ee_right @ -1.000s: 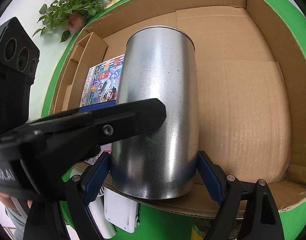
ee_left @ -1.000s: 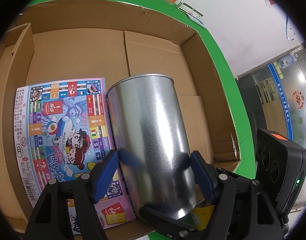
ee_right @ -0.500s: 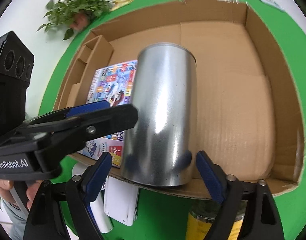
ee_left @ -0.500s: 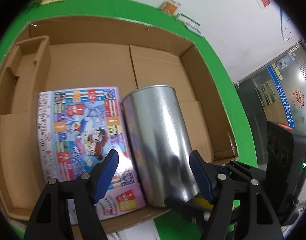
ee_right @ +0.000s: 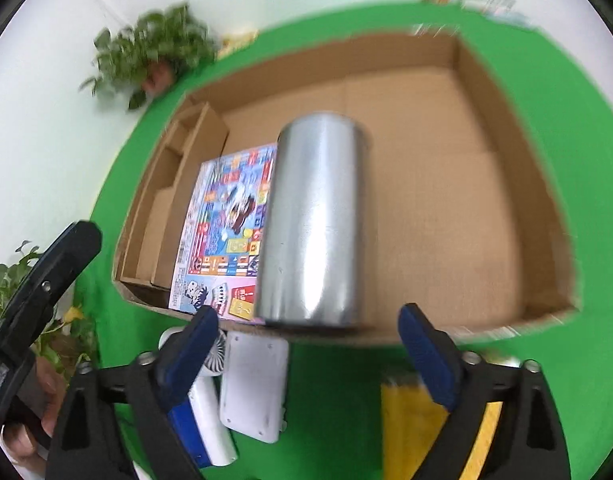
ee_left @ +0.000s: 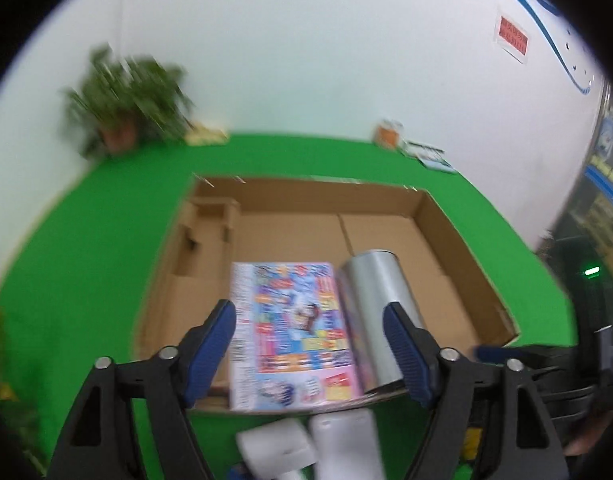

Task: Organize rigid objects
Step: 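Open both grippers and lift them away from the silver cylinder, then reach both grippers to the yellow-labelled jar and grasp its sides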

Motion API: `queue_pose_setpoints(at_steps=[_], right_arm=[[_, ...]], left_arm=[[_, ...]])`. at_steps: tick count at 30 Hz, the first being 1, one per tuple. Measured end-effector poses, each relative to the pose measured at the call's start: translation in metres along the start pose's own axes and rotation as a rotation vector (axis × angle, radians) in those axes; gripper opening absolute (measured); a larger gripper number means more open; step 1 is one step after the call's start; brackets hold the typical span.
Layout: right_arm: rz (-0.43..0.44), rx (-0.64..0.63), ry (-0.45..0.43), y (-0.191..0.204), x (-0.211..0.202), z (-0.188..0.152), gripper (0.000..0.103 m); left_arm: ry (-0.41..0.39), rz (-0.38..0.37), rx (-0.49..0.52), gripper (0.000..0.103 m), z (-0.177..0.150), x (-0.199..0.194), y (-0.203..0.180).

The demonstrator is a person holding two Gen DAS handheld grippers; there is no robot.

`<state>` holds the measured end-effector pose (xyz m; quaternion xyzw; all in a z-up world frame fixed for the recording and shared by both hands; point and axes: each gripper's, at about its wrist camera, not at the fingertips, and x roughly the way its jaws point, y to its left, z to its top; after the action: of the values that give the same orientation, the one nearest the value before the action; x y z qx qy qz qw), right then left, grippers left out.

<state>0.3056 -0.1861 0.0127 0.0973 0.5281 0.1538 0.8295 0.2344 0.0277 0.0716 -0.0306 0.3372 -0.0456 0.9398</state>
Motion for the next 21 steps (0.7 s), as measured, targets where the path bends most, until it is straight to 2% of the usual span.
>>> queue_pose_setpoints(at_steps=[1, 5, 8, 11, 12, 13, 14, 16, 17, 18, 19, 20, 21], right_arm=[[-0.037, -0.011, -0.043, 0.001, -0.012, -0.009, 0.098], [-0.176, -0.065, -0.194, 0.004, -0.047, -0.051, 0.099], [-0.189, -0.032, -0.249, -0.002, -0.059, -0.077, 0.099], [-0.222, -0.085, -0.281, -0.002, -0.067, -0.098, 0.099], [-0.237, -0.095, -0.290, -0.004, -0.070, -0.104, 0.099], [-0.234, -0.096, -0.293, -0.005, -0.073, -0.107, 0.099], [-0.214, -0.095, -0.303, -0.009, -0.077, -0.112, 0.096], [-0.199, -0.101, -0.298, -0.014, -0.080, -0.118, 0.085], [-0.208, -0.102, -0.286, -0.014, -0.077, -0.118, 0.079], [-0.218, -0.102, -0.269, -0.017, -0.076, -0.121, 0.079], [-0.216, -0.101, -0.264, -0.020, -0.075, -0.122, 0.079], [-0.214, -0.100, -0.261, -0.021, -0.073, -0.123, 0.082], [-0.214, -0.097, -0.252, -0.026, -0.071, -0.124, 0.092]], left_arm=[[-0.027, 0.042, 0.015, 0.083, -0.008, -0.012, -0.002], [-0.065, 0.127, 0.011, 0.083, -0.032, -0.035, -0.008], [-0.068, 0.119, -0.011, 0.083, -0.048, -0.042, -0.013], [-0.046, 0.094, -0.013, 0.081, -0.064, -0.047, -0.022], [-0.032, 0.079, -0.006, 0.064, -0.069, -0.047, -0.024], [-0.013, 0.073, 0.001, 0.035, -0.073, -0.046, -0.028], [0.013, 0.086, 0.001, 0.026, -0.077, -0.043, -0.030], [0.023, 0.124, -0.015, 0.024, -0.082, -0.041, -0.029], [0.019, 0.127, -0.018, 0.026, -0.083, -0.041, -0.028], [0.026, 0.133, -0.020, 0.045, -0.085, -0.041, -0.027], [0.039, 0.146, -0.026, 0.078, -0.086, -0.040, -0.025], [0.040, 0.159, -0.039, 0.089, -0.087, -0.040, -0.022], [0.020, 0.159, -0.049, 0.090, -0.089, -0.042, -0.019]])
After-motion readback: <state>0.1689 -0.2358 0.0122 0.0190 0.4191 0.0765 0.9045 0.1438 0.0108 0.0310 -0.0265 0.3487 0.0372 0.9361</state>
